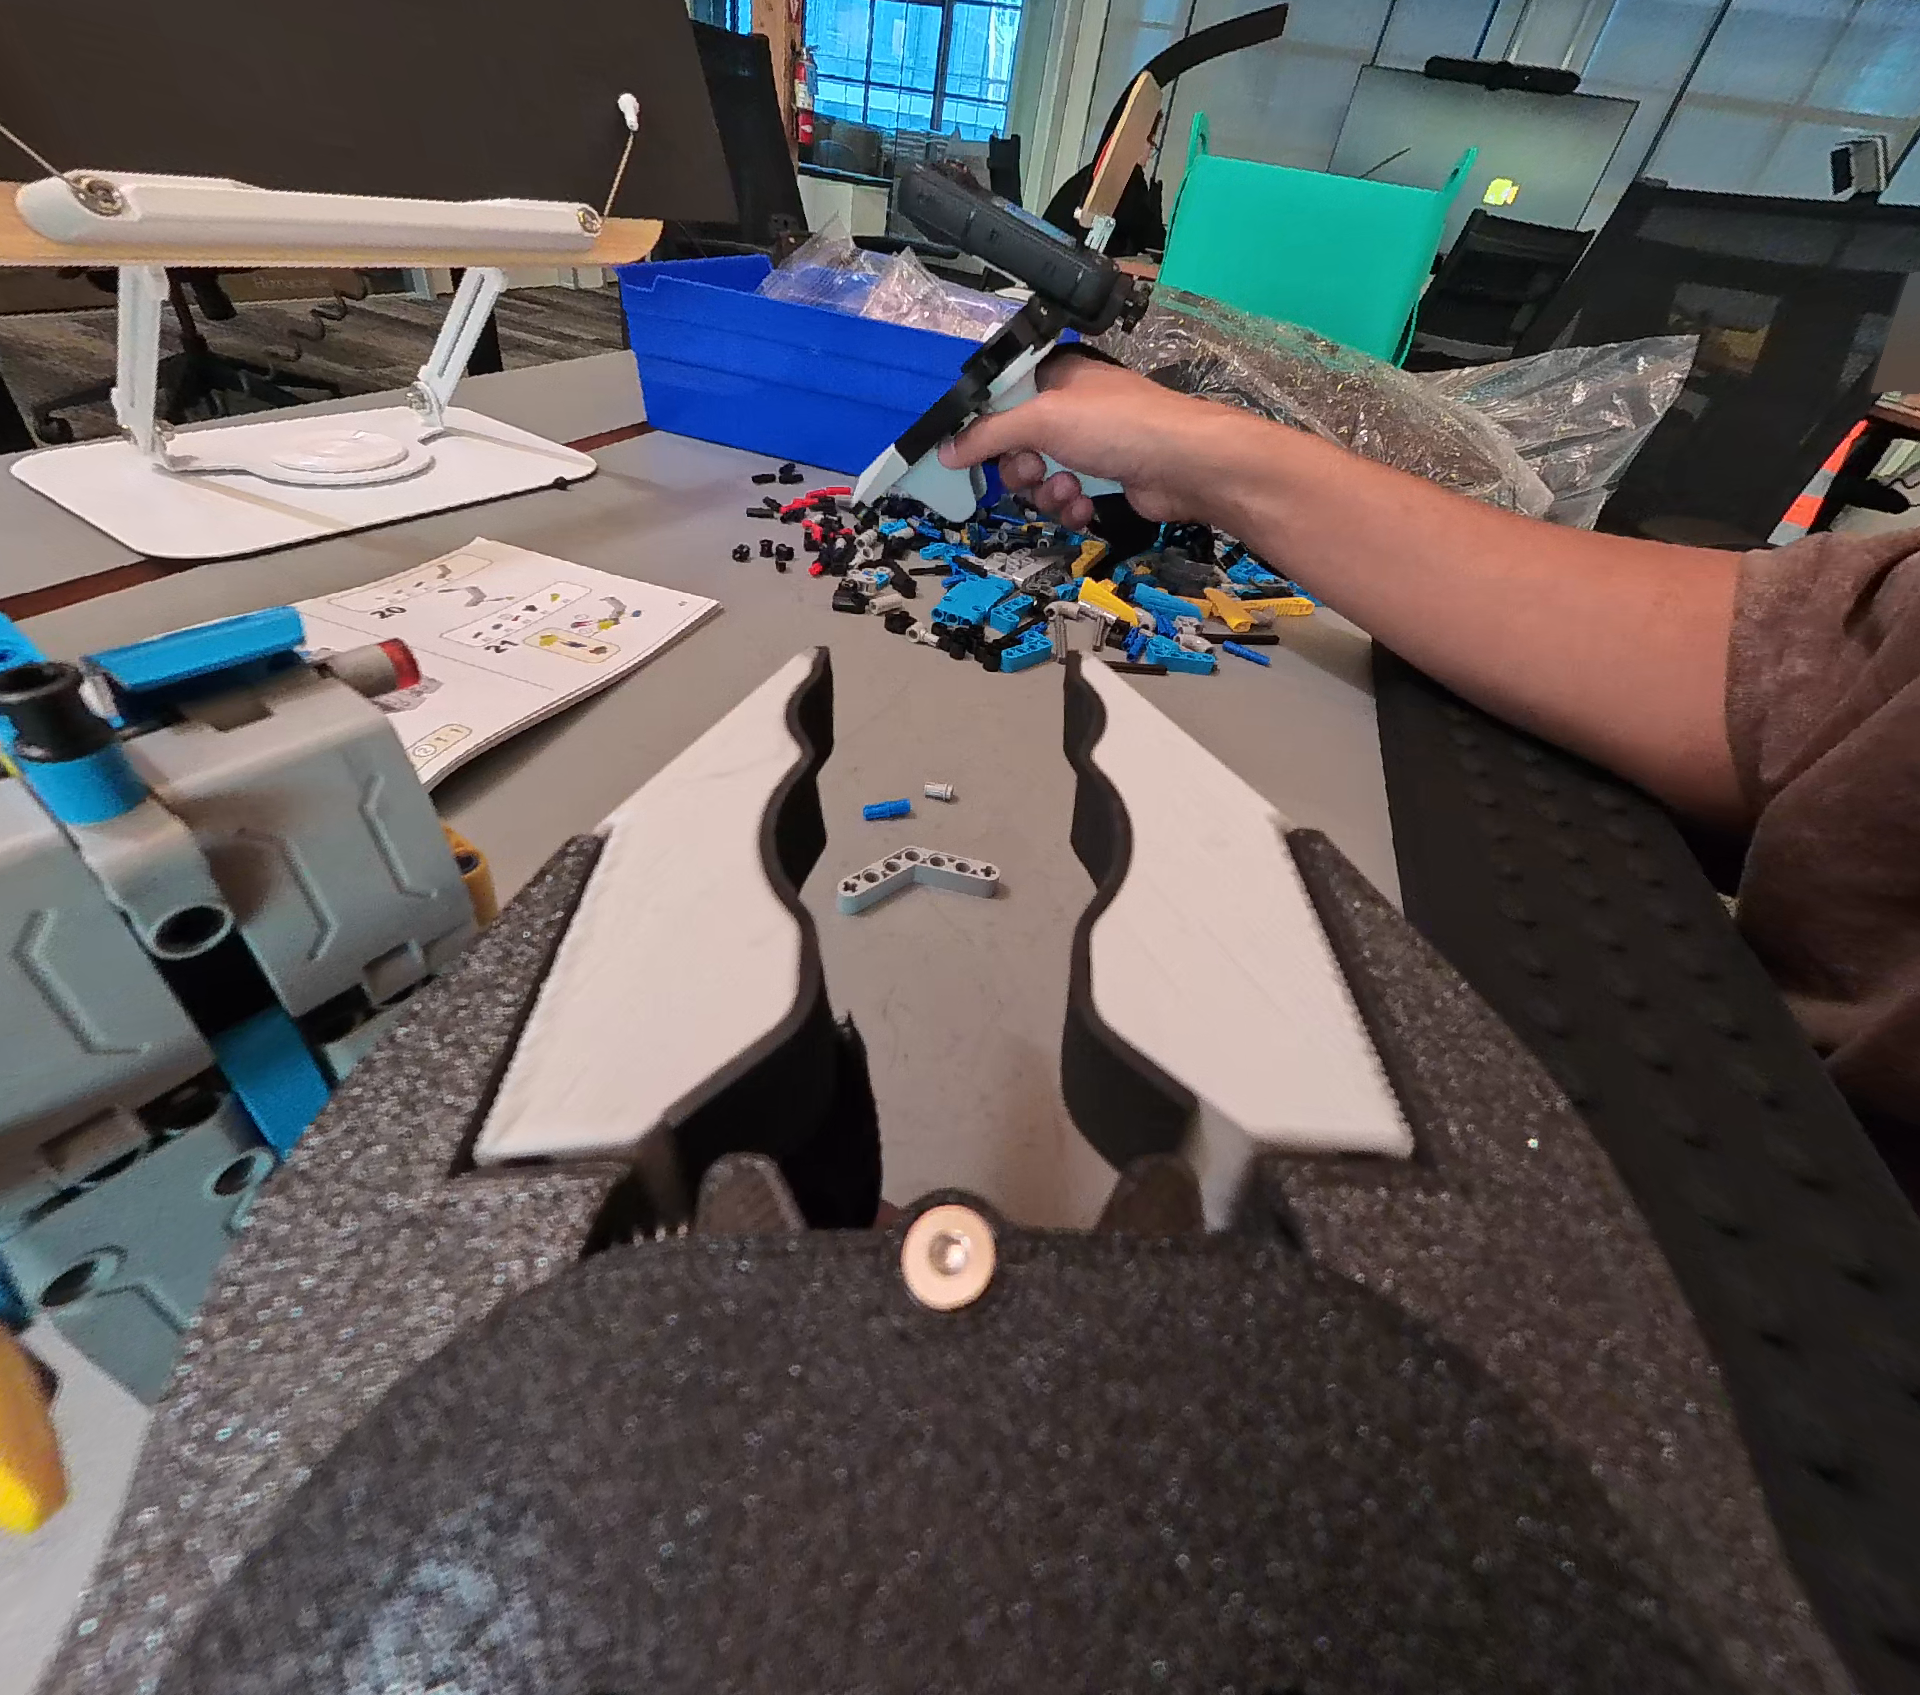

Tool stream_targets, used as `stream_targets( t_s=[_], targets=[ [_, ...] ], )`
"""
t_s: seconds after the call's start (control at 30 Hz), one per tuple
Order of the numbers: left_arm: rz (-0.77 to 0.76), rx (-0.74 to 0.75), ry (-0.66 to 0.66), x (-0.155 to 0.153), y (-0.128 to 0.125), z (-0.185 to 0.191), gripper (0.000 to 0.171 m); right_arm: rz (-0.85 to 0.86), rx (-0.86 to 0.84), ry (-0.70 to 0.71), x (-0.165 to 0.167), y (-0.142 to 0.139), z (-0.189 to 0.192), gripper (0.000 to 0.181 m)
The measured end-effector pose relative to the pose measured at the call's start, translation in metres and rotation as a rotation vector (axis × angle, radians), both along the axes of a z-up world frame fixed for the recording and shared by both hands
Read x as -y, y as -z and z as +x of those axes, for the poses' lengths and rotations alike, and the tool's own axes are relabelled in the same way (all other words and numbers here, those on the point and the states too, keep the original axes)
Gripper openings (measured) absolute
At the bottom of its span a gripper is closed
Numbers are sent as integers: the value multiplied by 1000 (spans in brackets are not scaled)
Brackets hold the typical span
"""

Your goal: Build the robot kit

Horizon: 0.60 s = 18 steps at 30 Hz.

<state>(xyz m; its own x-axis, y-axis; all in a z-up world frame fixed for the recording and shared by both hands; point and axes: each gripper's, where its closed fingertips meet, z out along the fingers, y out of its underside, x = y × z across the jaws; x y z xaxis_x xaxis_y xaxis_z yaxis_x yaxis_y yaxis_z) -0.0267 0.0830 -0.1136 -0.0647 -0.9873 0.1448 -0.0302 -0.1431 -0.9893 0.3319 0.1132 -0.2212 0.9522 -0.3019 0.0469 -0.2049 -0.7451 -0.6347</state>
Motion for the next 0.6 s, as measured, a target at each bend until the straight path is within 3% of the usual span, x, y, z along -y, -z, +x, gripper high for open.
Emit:
stream_targets(
  t_s=[0.1,0.23,0.3,0.43,0.6],
  targets=[
    [1,0,0,0,0,0,44,23,23,0,1,-8,2,4],
    [2,0,0,0,0,0,44,192,-37,-20,-7,-38,-5,4],
    [4,1,0,0,0,0,44,315,-125,-88,-16,-56,-22,4],
    [10,1,1,1,0,0,44,540,-433,-373,-25,-96,-89,4],
    [16,3,1,2,0,0,44,551,-510,-464,-22,-99,-110,4]
  ],
)
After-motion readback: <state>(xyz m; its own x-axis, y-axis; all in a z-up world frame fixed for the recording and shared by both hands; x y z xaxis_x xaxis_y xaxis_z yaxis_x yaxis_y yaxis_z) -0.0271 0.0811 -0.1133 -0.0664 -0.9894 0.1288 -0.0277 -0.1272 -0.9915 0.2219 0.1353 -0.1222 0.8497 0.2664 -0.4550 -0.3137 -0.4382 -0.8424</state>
